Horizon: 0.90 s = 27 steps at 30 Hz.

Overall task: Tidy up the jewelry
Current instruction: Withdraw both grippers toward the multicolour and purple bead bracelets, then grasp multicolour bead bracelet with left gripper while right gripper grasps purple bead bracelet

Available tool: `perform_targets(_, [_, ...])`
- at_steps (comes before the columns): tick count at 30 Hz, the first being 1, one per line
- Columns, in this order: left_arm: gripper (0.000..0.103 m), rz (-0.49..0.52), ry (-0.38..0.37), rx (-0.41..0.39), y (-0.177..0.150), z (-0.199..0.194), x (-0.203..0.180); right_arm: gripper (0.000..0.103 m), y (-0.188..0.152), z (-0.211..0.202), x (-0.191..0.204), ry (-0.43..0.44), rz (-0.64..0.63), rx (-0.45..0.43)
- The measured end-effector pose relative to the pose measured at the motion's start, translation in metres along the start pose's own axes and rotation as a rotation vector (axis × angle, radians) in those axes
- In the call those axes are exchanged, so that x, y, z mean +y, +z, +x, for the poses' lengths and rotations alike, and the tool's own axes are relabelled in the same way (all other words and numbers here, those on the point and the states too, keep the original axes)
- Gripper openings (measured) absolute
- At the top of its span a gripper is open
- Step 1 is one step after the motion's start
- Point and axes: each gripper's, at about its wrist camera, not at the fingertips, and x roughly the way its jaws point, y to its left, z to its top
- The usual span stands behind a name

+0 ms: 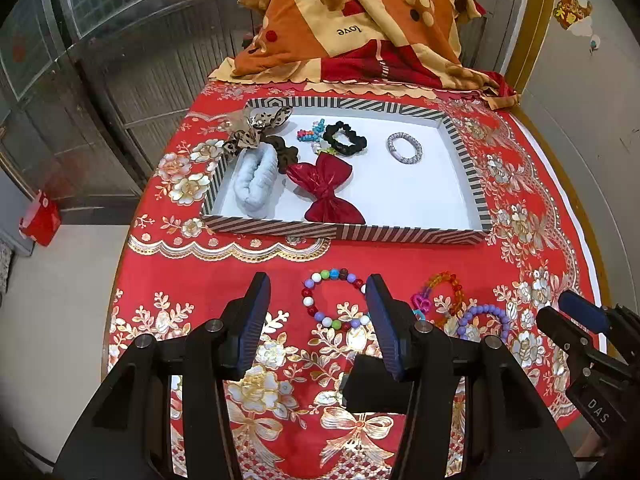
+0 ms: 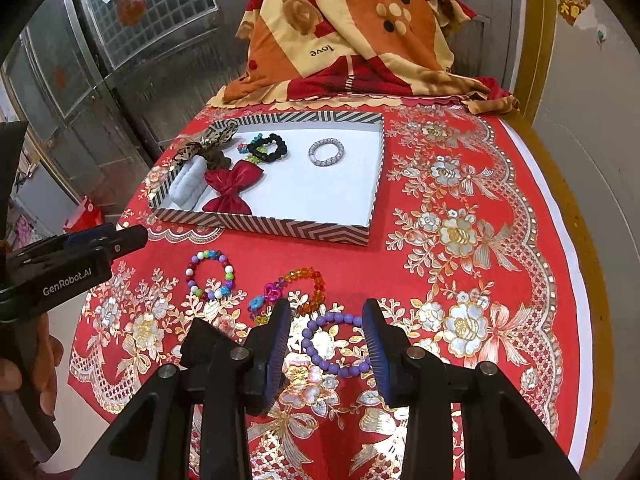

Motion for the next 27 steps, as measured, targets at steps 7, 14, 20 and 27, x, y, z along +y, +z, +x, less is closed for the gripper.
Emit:
perform_targets(7, [0.049, 0.005, 0.002, 0.013, -0.002, 0.004, -0.002, 0.038, -0.003, 0.004, -0.001, 0.001, 0.003, 0.017])
perform_targets(14, [0.049, 0.007, -0.001, 0.021, -0.002, 0.007, -0.001, 0.039, -0.002, 0.005, 0.0, 0.003, 0.003, 0.021])
perform_targets(20, [0.049, -0.018, -0.034, 0.05, 0.002, 0.012, 0.009, 0.039, -0.001, 0.009, -0.005, -0.014, 0.009, 0.033])
perform_targets(27, [0.049, -0.09, -0.068, 0.131, 0.004, 0.031, 0.042, 0.039, -0.012, 0.024, -0.03, -0.04, 0.045, 0.08])
